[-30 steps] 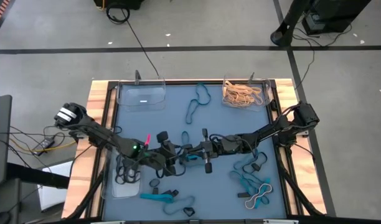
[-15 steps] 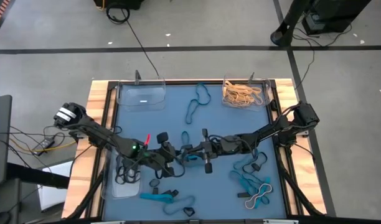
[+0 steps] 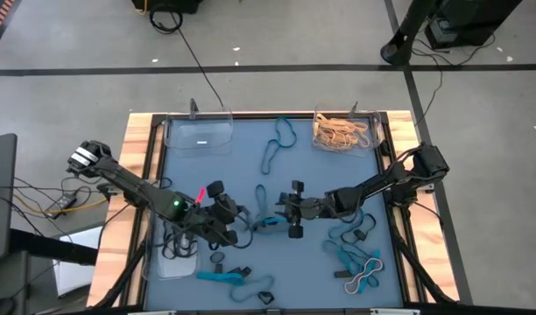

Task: Sort rubber bands into baskets
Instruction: Put the big black rubber band into the bottom left transparent bin

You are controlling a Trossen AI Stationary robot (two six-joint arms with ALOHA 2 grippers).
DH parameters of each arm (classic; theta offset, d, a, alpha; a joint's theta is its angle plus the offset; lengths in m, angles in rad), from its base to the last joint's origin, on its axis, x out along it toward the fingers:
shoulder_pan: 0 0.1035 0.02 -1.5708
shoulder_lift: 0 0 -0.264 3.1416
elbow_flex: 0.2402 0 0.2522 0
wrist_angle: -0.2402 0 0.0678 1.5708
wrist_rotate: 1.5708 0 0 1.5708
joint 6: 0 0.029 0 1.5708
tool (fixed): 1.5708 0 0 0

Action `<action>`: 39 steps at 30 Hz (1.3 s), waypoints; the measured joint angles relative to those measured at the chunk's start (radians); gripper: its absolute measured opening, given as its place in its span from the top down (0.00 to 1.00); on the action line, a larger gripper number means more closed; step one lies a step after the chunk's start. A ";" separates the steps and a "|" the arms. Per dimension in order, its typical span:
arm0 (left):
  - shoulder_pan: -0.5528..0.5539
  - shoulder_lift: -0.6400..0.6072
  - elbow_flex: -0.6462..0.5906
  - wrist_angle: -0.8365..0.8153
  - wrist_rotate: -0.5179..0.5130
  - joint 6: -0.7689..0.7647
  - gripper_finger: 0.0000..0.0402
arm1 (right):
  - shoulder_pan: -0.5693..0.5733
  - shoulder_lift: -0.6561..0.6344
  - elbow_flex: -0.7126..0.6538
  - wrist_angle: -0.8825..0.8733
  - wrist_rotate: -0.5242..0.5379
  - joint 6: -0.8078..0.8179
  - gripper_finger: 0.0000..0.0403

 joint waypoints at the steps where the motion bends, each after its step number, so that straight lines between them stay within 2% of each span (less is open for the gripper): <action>1: -0.006 0.000 0.019 -0.016 -0.003 -0.003 0.99 | -0.002 0.000 0.000 -0.011 0.000 0.007 0.65; 8: -0.066 0.000 0.172 -0.287 -0.016 -0.073 0.99 | -0.033 0.000 0.000 -0.033 0.003 0.061 0.58; 17: -0.193 0.000 0.399 -0.790 0.055 -0.374 0.99 | -0.048 0.000 0.000 -0.049 0.003 0.091 0.58; 20: -0.247 -0.001 0.418 -0.907 0.071 -0.503 0.99 | -0.048 0.000 0.000 -0.049 0.003 0.092 0.58; 25: -0.322 0.000 0.413 -1.082 0.159 -0.713 0.99 | -0.048 0.000 0.000 -0.048 0.000 0.092 0.57; 28: -0.355 0.000 0.399 -1.148 0.208 -0.801 0.99 | -0.048 0.001 0.000 -0.026 -0.025 0.093 0.57; 33: -0.391 0.000 0.356 -1.121 0.252 -0.817 0.99 | -0.047 0.038 0.002 0.131 -0.070 0.169 0.56; 36: -0.392 0.000 0.311 -1.079 0.330 -0.819 0.99 | -0.039 0.098 0.008 0.224 -0.100 0.160 0.55; 39: -0.398 0.000 0.264 -1.085 0.424 -0.849 0.99 | -0.033 0.157 0.024 0.244 -0.128 0.143 0.54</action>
